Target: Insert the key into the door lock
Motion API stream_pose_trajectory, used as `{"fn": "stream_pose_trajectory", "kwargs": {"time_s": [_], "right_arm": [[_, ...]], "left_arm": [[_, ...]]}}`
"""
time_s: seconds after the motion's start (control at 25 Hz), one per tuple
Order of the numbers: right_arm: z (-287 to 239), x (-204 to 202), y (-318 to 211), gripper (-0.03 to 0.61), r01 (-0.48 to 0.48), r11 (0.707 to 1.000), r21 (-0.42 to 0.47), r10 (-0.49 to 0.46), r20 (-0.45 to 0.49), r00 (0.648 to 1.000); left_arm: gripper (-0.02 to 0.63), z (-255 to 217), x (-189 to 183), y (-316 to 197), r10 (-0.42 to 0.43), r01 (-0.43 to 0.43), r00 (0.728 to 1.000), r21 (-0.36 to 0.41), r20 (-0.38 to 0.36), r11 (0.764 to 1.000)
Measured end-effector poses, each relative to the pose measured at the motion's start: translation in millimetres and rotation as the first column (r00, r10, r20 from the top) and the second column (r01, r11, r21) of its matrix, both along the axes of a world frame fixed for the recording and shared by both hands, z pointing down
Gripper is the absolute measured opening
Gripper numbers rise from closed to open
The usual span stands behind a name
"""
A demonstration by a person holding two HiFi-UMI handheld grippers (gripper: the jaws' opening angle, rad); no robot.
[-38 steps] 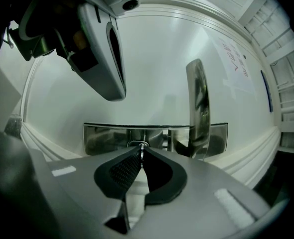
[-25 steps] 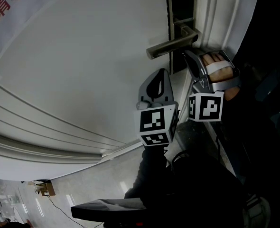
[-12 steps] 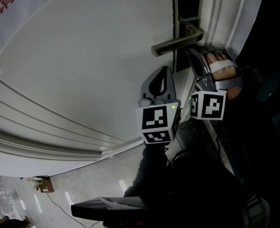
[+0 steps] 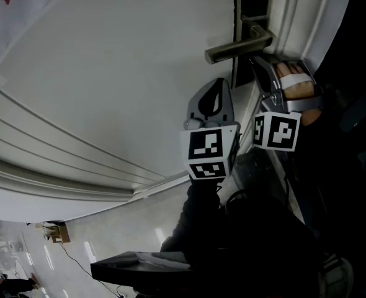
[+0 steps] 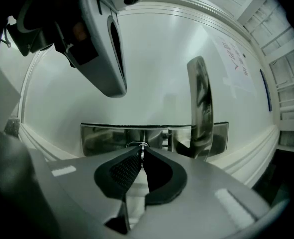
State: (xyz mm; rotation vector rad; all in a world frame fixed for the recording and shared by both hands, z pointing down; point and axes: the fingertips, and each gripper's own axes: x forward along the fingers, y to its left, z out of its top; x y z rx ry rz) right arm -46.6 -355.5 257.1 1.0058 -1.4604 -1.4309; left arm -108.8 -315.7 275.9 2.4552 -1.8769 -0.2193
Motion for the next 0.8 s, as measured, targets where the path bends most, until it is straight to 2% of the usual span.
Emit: {"fn": "stream_pose_trajectory", "kwargs": {"time_s": [0.12,0.28,0.52,0.8], "right_arm": [[0.1,0.6,-0.7,0.014,0.004,1.000,0.020,-0.004,-0.003,1.000],[-1.0,1.0,-1.0,0.015,0.010,1.000,-0.025,-0.009,0.051,0.999],[2.2,-1.3,4.4,0.020,0.046,0.997,-0.066,-0.041,0.077,0.996],[0.7,2.3,9.6,0.020,0.050,0.997,-0.060,-0.046,0.067,0.997]], "left_arm": [[0.002,0.3,-1.2,0.7,-0.005,0.005,1.000,-0.003,0.001,1.000],[0.002,-2.1,-1.7,1.6,-0.007,0.007,1.000,0.001,0.005,1.000],[0.002,-11.0,-0.8,7.7,-0.011,0.011,1.000,0.017,0.017,1.000],[0.002,-15.2,-0.6,11.6,-0.016,0.015,1.000,0.031,0.021,0.999]]}}
